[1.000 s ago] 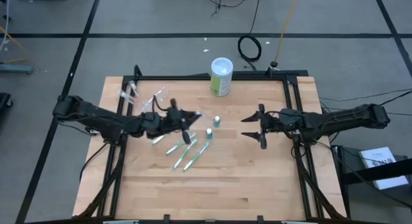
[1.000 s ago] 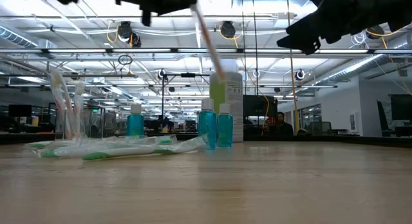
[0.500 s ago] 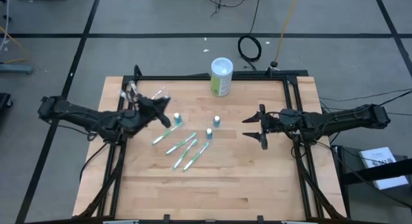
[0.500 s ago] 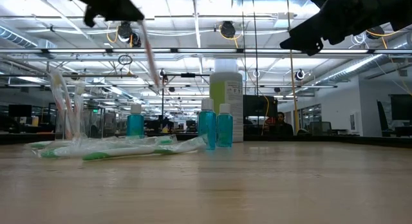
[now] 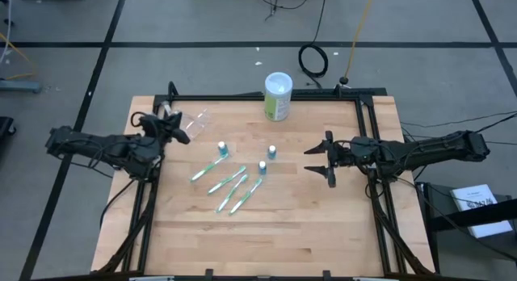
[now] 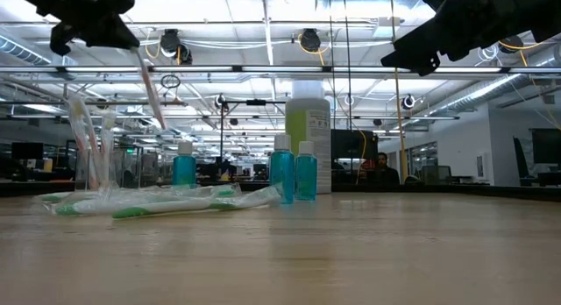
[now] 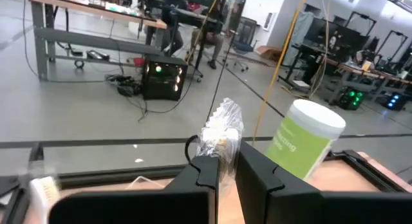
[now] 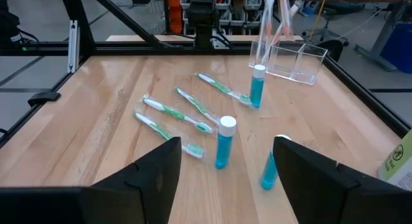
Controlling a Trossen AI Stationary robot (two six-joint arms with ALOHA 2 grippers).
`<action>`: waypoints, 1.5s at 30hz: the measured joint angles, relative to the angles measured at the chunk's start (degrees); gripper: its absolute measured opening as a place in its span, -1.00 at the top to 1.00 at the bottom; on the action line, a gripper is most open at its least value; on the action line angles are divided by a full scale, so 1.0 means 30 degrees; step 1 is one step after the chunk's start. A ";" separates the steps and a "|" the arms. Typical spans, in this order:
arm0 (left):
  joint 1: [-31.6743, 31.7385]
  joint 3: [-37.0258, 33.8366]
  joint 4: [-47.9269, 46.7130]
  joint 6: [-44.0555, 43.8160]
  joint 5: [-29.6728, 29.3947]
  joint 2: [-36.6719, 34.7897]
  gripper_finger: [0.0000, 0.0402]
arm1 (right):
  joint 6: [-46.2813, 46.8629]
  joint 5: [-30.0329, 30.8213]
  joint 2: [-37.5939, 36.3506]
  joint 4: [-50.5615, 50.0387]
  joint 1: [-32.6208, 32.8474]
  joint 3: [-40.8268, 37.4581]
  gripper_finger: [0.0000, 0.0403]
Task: Pick & Place toothbrushing station
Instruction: Put the orange toothbrush into the left section of the transparent organizer
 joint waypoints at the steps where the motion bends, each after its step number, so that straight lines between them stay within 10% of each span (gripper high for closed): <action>1: 0.0039 0.0000 -0.0364 -0.0210 -0.0059 -0.0234 0.87 | -0.0008 -0.0002 -0.0002 -0.0005 0.0000 0.0000 -0.18; 26: 0.4286 0.2994 -1.5829 -1.0229 0.5206 -0.1590 0.87 | -0.0136 -0.0002 0.0000 -0.0005 0.0000 0.0000 -0.18; 45: 0.4538 0.4299 -1.4676 -0.7976 0.3622 -0.1583 0.87 | -0.0139 -0.0002 0.0000 0.0017 -0.0002 0.0007 -0.18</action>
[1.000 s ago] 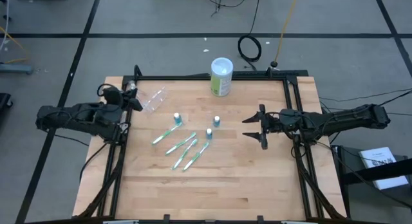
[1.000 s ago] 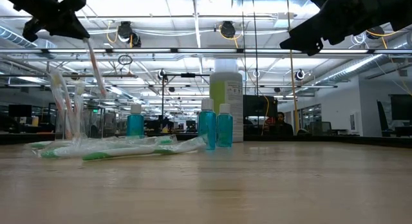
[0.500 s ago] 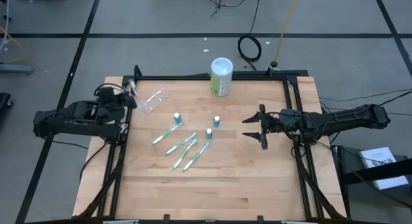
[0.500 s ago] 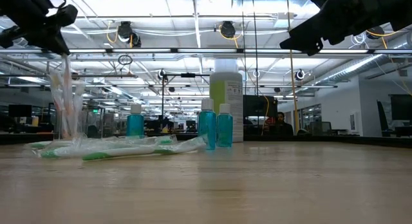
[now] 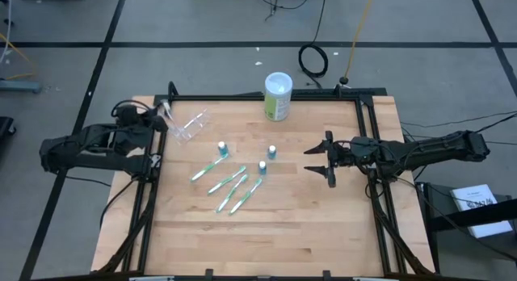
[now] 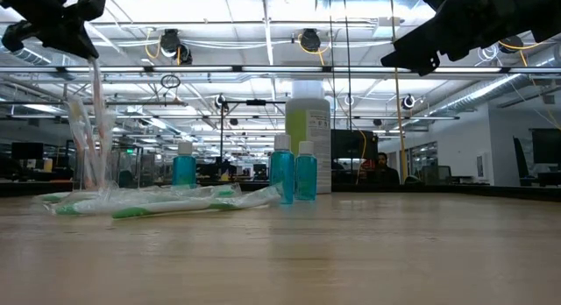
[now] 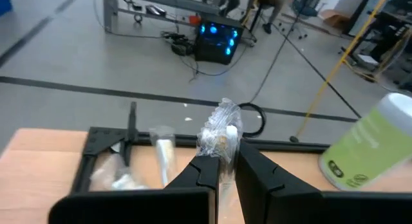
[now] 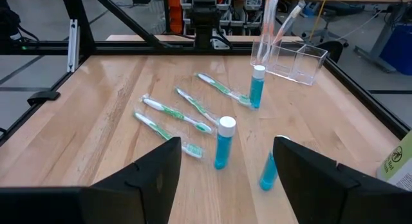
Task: Pick & Place toothbrushing station
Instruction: Put the orange toothbrush into the left section of the transparent organizer
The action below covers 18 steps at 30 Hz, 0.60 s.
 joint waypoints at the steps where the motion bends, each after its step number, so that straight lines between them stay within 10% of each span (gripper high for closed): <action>1: 0.0063 0.0000 -0.0409 -0.0408 -0.0082 0.0000 0.87 | 0.0000 0.0000 0.0000 0.0000 0.0002 0.0000 -0.18; 18: 0.1485 -0.2356 -0.1572 -0.3943 0.1229 0.0182 0.87 | -0.0051 -0.0051 0.0000 0.0569 0.0002 0.0007 -0.18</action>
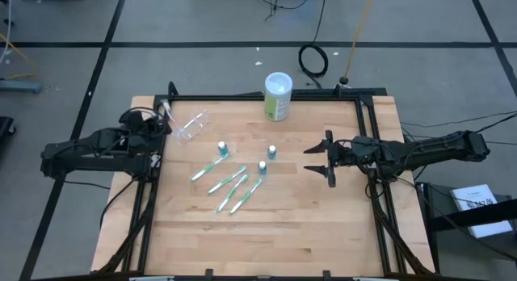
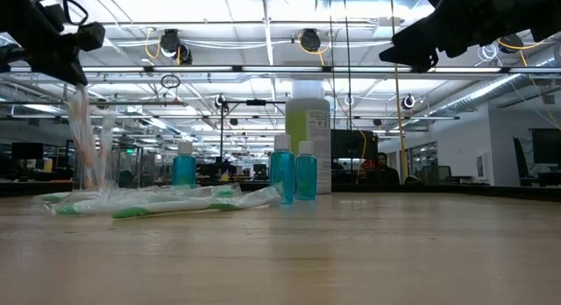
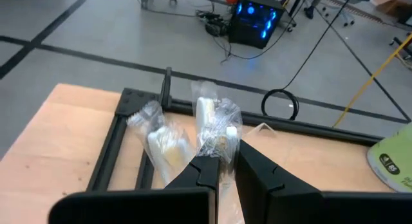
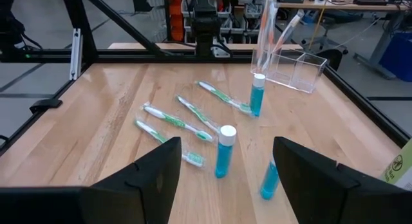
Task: Pick & Place toothbrushing station
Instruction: Put the orange toothbrush into the left section of the transparent organizer
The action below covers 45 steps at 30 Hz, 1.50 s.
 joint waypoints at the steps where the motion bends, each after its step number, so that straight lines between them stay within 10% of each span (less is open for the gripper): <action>1: -0.0001 -0.0116 0.0032 -0.0264 0.0057 0.0000 0.87 | -0.0007 -0.0007 0.0000 0.0010 0.0000 0.0000 -0.18; 45: -0.0001 -0.3528 0.2388 -0.2134 0.0104 -0.0015 0.65 | -0.0014 -0.0023 0.0000 0.0014 0.0000 0.0000 -0.18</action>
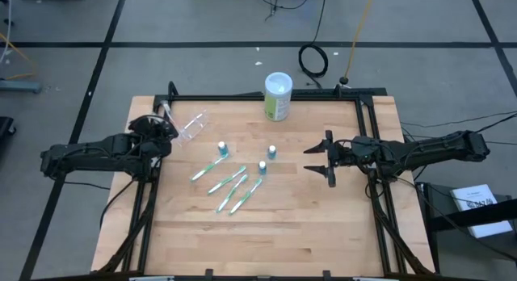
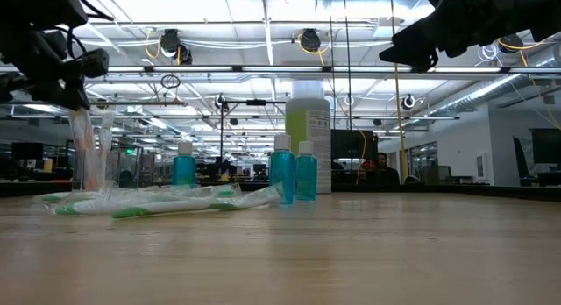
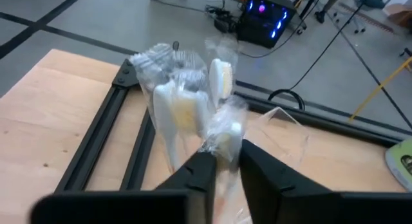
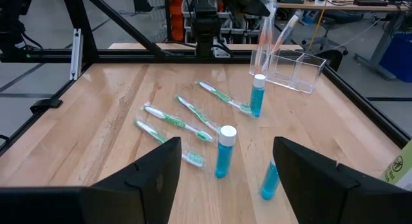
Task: Pick & Place toothbrushing station
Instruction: Put the orange toothbrush into the left section of the transparent organizer, then put the blue mouthwash into the middle section of the transparent organizer
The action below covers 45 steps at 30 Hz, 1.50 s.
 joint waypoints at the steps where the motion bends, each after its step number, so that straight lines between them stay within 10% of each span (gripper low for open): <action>1: 0.0000 -0.0003 -0.0003 0.0005 0.0066 0.0000 0.58 | 0.0000 -0.0005 0.0000 0.0000 -0.0006 0.0000 -0.18; 15: -0.0007 0.1615 -0.0040 0.1926 0.0653 0.0007 -0.26 | 0.0000 -0.0004 0.0000 -0.0013 -0.0007 0.0000 -0.18; 31: -0.0073 0.5685 0.2955 0.9081 0.0702 0.0005 -0.30 | 0.0000 -0.0006 0.0000 -0.0059 0.0000 0.0000 -0.18; 45: -0.2233 0.5673 1.3000 1.9961 0.6226 0.2834 -0.30 | 0.0000 0.0007 0.0004 -0.0342 0.0000 0.0000 -0.18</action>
